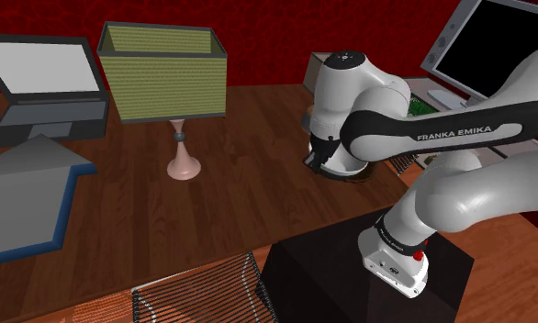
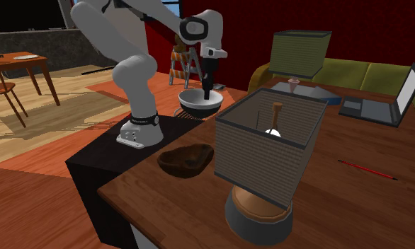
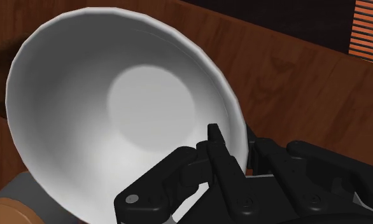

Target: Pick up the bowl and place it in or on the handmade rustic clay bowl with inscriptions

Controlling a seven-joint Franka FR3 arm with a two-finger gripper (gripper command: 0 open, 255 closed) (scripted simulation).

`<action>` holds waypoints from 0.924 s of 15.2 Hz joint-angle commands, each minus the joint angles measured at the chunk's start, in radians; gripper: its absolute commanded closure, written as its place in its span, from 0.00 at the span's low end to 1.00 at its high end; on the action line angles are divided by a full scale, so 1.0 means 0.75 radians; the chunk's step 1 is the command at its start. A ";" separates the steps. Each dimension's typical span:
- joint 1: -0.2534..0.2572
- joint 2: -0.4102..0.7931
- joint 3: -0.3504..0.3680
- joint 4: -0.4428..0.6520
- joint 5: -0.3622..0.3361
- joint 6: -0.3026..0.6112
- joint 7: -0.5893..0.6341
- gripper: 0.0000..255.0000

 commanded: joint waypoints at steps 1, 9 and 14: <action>0.001 -0.021 -0.010 0.024 -0.003 -0.044 -0.010 1.00; -0.099 -0.151 -0.185 -0.026 -0.124 -0.093 -0.205 1.00; -0.233 -0.193 -0.351 -0.059 -0.265 -0.063 -0.391 1.00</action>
